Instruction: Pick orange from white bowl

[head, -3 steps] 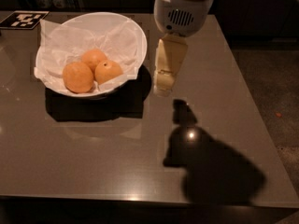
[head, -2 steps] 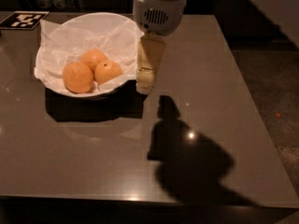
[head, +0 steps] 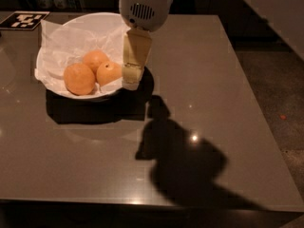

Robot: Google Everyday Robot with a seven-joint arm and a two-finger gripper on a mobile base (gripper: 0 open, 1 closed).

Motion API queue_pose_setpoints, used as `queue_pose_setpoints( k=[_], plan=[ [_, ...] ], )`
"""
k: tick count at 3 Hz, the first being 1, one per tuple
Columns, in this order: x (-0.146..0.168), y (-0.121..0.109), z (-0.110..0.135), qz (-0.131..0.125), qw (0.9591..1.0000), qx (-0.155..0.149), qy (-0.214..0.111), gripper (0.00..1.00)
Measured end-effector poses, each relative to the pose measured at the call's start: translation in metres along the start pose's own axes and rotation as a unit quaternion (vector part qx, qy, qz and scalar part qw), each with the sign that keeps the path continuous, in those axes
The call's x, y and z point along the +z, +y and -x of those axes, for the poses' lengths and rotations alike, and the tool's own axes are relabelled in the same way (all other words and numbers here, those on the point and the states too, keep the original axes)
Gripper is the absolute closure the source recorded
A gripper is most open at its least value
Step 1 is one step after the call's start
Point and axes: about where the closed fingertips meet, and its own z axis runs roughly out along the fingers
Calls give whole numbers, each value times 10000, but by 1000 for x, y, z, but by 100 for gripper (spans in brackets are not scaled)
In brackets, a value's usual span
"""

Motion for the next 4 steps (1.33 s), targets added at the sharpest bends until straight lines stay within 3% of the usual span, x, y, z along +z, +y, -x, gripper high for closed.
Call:
queue_pose_setpoints(
  k=[1,2,3,4],
  plan=[
    [5,-7,49,160,9994,-274,-121,3],
    [11,-12,74,278,9988,-356,-196,4],
    [25,-29,88,391,9988,-202,-230,19],
    [47,-42,96,533,9984,-2,-178,27]
  ],
)
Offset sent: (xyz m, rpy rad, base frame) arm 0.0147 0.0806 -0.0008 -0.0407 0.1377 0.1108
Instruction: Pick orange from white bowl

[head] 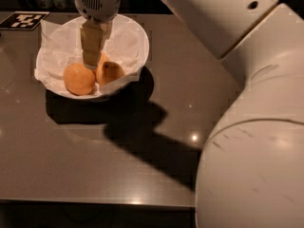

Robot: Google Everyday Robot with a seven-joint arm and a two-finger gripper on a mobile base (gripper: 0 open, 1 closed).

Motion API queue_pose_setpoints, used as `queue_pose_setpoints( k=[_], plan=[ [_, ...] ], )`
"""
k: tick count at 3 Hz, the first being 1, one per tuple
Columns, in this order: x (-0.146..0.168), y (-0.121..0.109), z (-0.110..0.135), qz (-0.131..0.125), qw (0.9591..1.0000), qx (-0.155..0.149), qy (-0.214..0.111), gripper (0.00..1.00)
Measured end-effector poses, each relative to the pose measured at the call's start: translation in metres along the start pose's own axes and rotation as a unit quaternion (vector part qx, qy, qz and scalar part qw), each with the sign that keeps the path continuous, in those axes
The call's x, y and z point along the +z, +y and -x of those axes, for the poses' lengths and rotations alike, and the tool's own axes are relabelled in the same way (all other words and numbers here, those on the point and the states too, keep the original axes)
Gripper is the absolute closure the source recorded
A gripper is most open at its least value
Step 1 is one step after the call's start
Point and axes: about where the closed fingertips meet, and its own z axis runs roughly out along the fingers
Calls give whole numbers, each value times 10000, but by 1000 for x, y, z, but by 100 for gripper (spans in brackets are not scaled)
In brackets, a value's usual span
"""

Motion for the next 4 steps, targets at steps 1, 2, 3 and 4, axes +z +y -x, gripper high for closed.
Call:
queue_pose_setpoints(
  k=[1,2,3,4],
  plan=[
    [21,-8,-3,201,9994,255,69,29],
    [37,-8,-5,410,9983,408,111,30],
    [49,-8,-10,598,9966,555,150,29],
    [59,-11,-13,707,9951,659,191,30]
  ],
)
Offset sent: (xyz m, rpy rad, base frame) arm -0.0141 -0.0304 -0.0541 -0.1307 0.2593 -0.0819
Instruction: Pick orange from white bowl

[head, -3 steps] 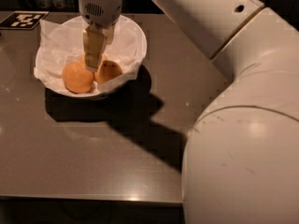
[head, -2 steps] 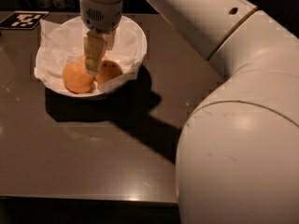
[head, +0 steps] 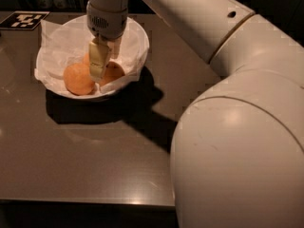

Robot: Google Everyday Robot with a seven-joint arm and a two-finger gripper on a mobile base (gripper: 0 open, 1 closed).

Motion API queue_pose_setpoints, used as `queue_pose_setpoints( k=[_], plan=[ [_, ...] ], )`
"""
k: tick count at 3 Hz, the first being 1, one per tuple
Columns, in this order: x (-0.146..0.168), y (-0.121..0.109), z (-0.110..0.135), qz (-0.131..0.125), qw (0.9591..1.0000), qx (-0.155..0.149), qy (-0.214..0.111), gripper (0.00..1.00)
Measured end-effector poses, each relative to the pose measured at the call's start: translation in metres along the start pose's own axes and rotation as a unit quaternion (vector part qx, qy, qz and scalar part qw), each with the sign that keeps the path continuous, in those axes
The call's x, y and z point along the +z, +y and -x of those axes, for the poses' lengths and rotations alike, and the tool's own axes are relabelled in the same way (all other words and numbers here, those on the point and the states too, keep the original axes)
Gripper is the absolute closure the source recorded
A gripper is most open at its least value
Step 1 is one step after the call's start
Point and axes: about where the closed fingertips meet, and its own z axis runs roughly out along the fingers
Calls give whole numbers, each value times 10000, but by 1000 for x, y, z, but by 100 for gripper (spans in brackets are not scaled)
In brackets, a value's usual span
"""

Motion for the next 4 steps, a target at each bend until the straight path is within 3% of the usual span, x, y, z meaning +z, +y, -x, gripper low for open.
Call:
queue_pose_setpoints(
  k=[2,4],
  plan=[
    [18,-13,-6,157,9997,162,52,29],
    [47,-8,-12,401,9988,142,236,29]
  ],
)
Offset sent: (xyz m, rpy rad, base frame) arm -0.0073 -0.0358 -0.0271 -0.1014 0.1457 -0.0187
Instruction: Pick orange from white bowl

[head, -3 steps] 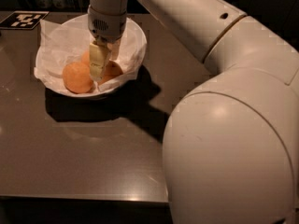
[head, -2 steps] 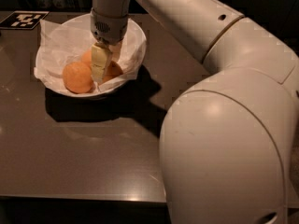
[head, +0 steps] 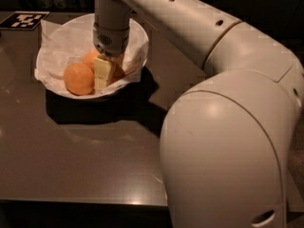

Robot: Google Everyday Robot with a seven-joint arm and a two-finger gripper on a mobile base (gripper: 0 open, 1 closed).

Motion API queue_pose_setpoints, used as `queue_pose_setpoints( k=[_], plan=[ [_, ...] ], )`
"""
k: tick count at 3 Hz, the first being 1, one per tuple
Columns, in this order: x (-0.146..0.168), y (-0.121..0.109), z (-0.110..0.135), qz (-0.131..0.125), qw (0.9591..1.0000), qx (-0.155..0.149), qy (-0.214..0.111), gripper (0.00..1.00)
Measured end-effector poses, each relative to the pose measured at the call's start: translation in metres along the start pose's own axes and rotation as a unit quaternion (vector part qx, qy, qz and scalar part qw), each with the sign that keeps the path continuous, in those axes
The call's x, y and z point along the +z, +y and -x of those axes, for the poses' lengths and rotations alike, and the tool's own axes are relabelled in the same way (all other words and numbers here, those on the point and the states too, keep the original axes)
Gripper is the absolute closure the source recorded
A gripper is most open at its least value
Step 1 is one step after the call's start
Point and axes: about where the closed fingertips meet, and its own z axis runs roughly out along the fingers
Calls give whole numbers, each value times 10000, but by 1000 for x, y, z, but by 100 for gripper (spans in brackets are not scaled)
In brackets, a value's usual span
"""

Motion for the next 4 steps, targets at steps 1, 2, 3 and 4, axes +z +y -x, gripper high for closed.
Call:
queue_pose_setpoints(
  k=[1,2,3,4],
  plan=[
    [2,-5,9,-82,9999,-7,-142,47],
    [4,-8,15,-131,9996,-11,-233,70],
    [2,-8,17,-139,9996,-14,-262,94],
    [-29,2,0,-85,9983,-89,-562,100]
  ],
)
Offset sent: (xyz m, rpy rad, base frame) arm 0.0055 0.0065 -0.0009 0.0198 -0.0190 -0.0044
